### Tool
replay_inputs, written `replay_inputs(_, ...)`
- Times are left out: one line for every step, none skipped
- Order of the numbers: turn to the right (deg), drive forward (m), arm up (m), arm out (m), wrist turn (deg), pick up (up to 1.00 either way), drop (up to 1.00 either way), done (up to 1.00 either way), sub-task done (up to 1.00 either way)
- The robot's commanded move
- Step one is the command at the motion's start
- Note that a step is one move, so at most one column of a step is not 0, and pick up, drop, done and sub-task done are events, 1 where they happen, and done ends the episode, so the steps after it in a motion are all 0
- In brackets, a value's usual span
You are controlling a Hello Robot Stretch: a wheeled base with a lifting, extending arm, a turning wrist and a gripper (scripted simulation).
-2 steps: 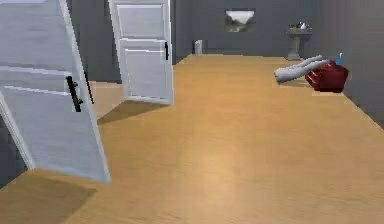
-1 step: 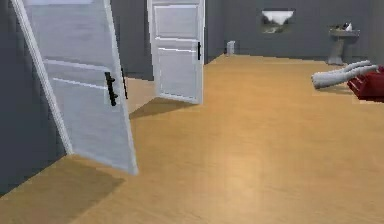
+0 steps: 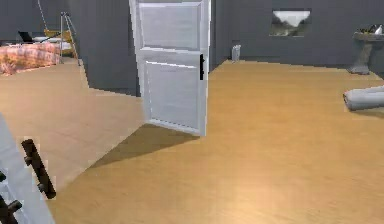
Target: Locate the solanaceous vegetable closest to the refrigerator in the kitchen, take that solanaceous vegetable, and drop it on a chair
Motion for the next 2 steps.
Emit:
replay_inputs(0.0,1.0,0.0,0.0,0.0,0.0,0.0,0.0,0.0)
replay_inputs(-21.0,0.0,0.0,0.0,0.0,0.0,0.0,0.0,0.0)
